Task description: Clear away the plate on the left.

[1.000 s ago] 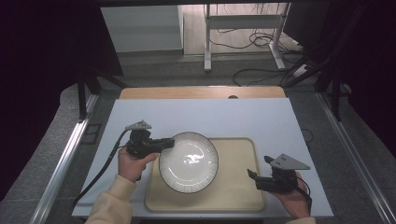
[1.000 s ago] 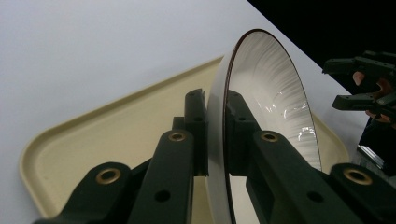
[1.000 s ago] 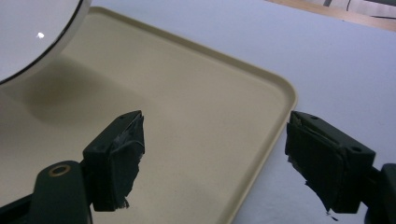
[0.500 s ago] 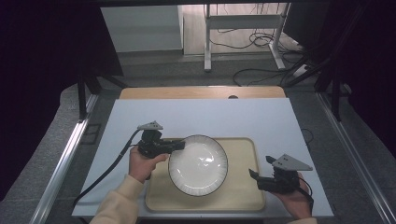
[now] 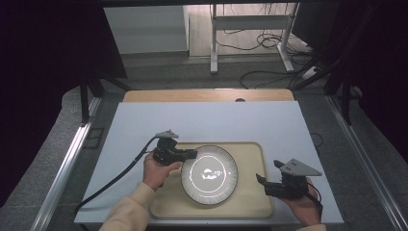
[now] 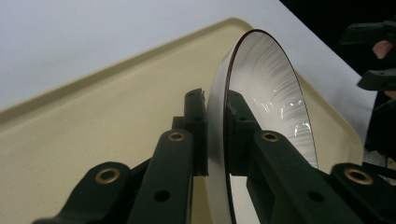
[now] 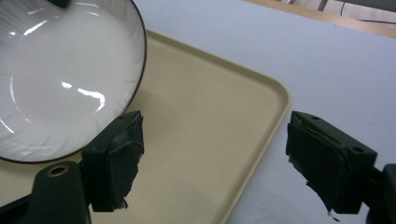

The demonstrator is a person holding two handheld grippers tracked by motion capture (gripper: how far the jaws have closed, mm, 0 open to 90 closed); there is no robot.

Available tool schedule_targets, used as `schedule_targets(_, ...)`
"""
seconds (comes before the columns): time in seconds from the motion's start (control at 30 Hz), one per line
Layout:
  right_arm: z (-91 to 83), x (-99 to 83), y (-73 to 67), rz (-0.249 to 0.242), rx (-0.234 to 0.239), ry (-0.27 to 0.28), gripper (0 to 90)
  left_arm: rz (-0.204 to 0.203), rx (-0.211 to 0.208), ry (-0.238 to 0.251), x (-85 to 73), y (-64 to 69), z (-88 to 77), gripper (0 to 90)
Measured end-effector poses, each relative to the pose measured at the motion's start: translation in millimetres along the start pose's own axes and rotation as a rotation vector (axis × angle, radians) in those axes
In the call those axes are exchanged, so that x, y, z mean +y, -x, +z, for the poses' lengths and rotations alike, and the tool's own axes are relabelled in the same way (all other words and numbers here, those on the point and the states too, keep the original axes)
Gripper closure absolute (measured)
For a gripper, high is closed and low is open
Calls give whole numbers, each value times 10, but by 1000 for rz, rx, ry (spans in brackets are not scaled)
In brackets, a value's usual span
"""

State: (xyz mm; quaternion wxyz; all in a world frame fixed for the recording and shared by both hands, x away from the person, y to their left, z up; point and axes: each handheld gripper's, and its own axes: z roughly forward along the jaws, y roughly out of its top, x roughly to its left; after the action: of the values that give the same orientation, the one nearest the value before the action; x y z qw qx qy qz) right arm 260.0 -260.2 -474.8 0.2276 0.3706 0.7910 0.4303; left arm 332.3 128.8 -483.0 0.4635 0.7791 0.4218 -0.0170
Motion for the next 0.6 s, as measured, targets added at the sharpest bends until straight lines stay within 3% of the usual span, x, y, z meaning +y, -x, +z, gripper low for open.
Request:
schedule_targets(0.1, -1, -2, -5, -4, -1, 0, 194, -9, -12, -18, -23, -36, 47, 827)
schedule_targets(0.27, -10, -3, -14, -9, -1, -1, 194, -12, 23, -44, -64, -116, 110, 842)
schedule_targets(0.43, -12, -10, -16, -10, -2, -8, 194, -58, 12, -58, -117, -225, 158, 840)
schedule_targets(0.6, -15, -17, -17, -8, 0, -12, 193, -67, 20, -88, -151, -289, 205, 830)
